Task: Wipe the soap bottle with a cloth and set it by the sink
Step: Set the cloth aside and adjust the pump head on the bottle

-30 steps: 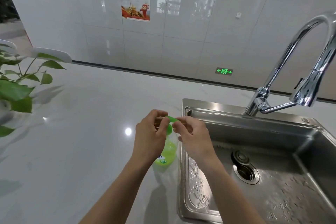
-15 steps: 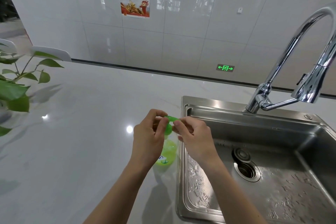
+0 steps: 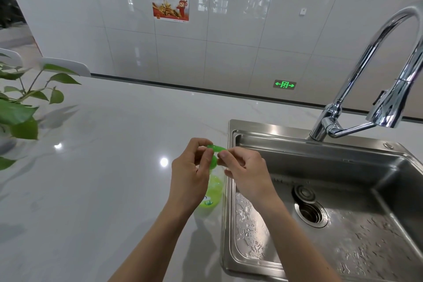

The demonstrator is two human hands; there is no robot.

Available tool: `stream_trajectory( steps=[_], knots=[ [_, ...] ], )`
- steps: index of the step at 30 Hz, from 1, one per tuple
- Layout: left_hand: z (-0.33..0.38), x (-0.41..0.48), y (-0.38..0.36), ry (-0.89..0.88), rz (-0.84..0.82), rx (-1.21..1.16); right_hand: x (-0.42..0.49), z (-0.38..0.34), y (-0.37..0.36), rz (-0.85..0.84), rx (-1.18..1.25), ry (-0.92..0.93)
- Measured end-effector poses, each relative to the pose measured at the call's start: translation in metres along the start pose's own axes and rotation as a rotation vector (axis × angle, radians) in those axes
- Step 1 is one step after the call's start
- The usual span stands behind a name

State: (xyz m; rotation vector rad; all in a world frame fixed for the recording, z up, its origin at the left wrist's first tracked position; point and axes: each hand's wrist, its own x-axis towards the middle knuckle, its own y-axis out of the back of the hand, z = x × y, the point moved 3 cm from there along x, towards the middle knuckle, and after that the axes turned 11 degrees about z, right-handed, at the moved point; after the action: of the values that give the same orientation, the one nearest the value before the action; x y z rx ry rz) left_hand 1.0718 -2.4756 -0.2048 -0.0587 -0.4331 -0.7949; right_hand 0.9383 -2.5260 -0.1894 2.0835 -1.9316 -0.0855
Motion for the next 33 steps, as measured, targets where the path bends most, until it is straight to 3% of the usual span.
stream_trajectory(
  steps=[22,28,33],
  knots=[
    [-0.014,-0.002,0.0,0.132,-0.07,-0.052,0.013,0.008,0.004,-0.059,0.057,-0.01],
    [-0.014,-0.001,0.0,0.147,-0.063,-0.036,0.02,-0.009,0.013,-0.019,-0.079,0.259],
    [-0.013,-0.001,-0.001,0.142,-0.054,-0.025,0.022,-0.013,0.012,-0.028,-0.141,0.347]
  ],
)
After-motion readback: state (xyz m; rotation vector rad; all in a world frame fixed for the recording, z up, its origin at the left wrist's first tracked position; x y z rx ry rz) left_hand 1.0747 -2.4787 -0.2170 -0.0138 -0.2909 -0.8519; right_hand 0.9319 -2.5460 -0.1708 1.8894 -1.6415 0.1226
